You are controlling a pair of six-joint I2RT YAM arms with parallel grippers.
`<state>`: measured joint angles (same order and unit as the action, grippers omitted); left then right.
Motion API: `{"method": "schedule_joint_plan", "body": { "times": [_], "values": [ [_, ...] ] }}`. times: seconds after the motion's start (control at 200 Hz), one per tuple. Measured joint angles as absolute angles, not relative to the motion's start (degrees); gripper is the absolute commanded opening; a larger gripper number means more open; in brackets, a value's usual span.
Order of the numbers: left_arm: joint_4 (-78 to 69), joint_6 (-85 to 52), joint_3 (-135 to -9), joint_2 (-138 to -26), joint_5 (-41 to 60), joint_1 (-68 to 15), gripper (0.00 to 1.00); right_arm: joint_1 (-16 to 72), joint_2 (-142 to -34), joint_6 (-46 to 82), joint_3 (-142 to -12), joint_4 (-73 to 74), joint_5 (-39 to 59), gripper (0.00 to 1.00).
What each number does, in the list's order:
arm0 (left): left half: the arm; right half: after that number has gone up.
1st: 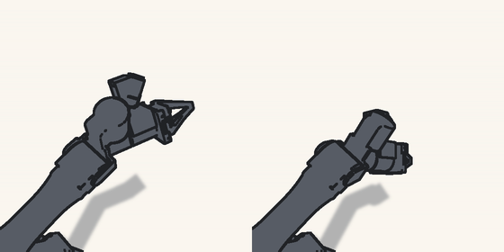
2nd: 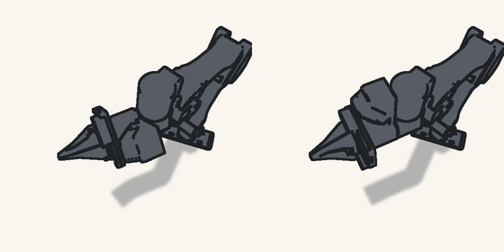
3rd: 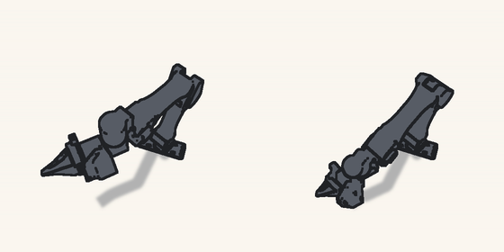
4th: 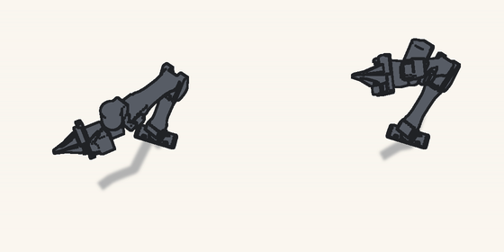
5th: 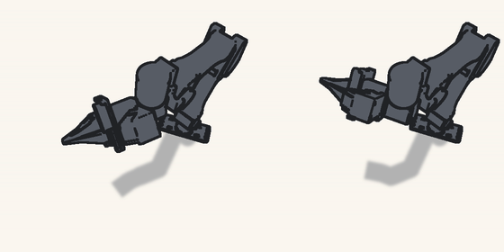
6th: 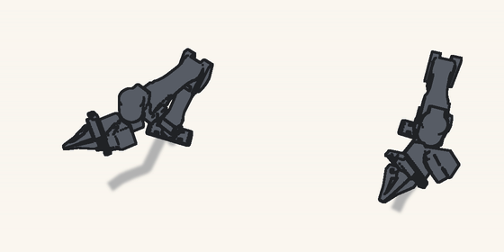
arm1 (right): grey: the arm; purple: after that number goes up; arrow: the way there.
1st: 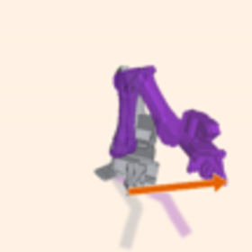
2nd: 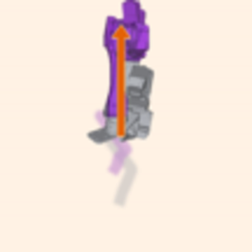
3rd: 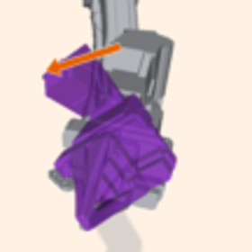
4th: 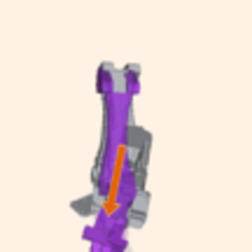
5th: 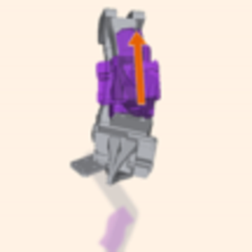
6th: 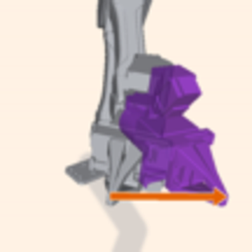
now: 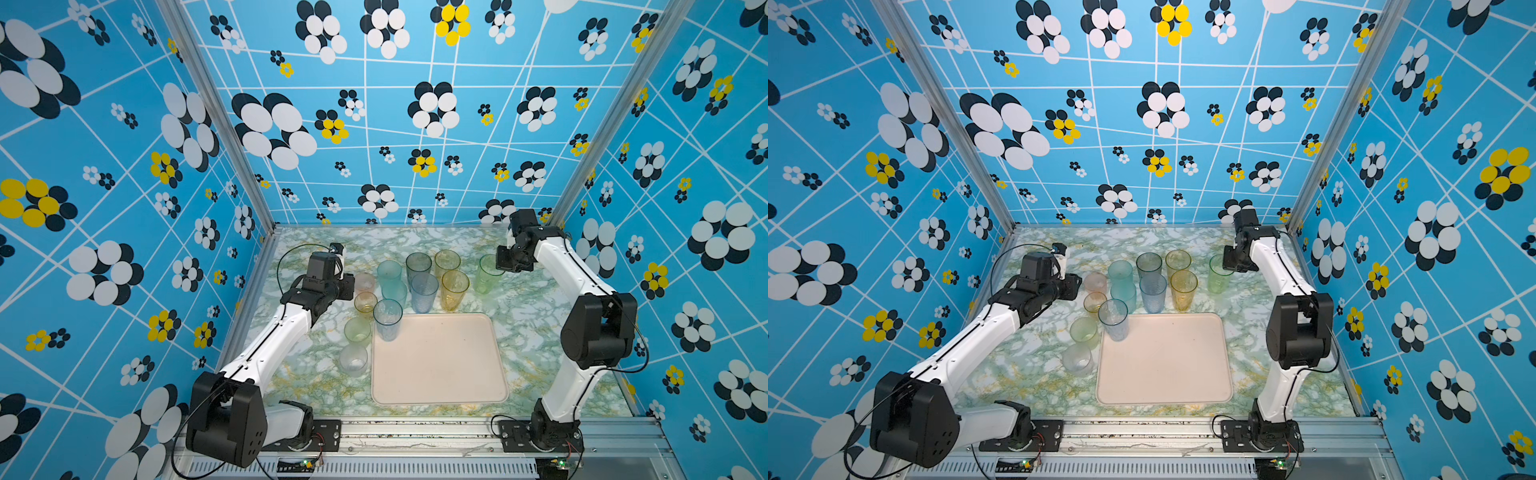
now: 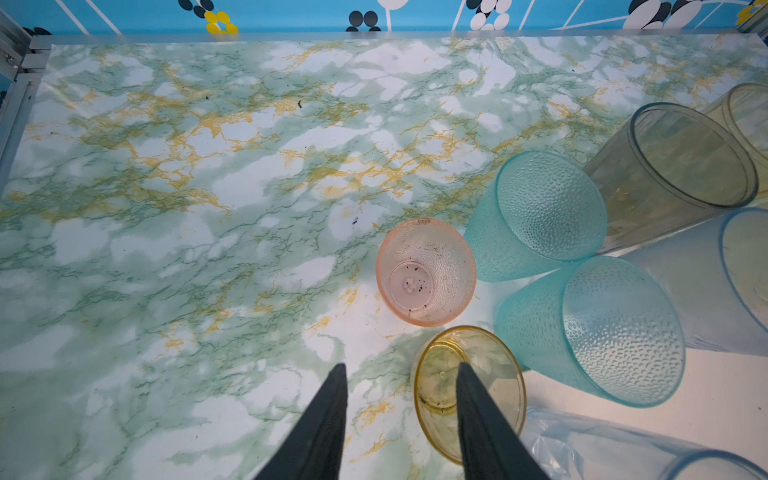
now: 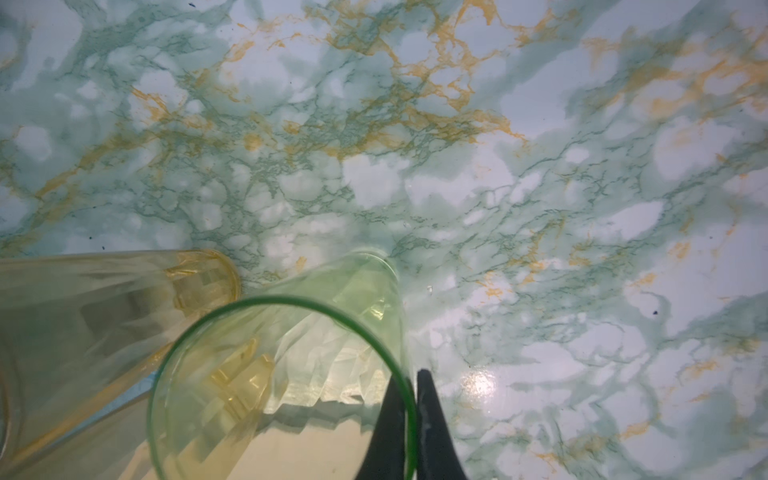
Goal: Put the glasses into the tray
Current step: 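Lift the green cup off the table with the right gripper, then carry the green cup with the right gripper over the tray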
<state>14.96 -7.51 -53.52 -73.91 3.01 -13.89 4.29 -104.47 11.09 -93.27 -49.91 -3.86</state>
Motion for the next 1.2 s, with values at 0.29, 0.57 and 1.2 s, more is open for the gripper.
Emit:
{"method": "schedule_joint_plan", "body": {
  "times": [0.29,0.57,1.2],
  "values": [
    [14.9,-7.51,-53.23,-71.53,3.01,-13.89,0.44,4.34,-85.56,8.95,-84.79,-49.47,-6.76,0.0],
    [15.4,-8.49,-53.19,-69.6,3.2,-13.67,0.44,16.64,-69.58,5.52,-83.7,-50.5,-7.25,0.0],
    [20.23,-10.57,-53.19,-64.31,5.04,-13.56,0.44,63.51,-80.71,10.48,-88.44,-63.77,-12.32,0.0]
  ]
}}
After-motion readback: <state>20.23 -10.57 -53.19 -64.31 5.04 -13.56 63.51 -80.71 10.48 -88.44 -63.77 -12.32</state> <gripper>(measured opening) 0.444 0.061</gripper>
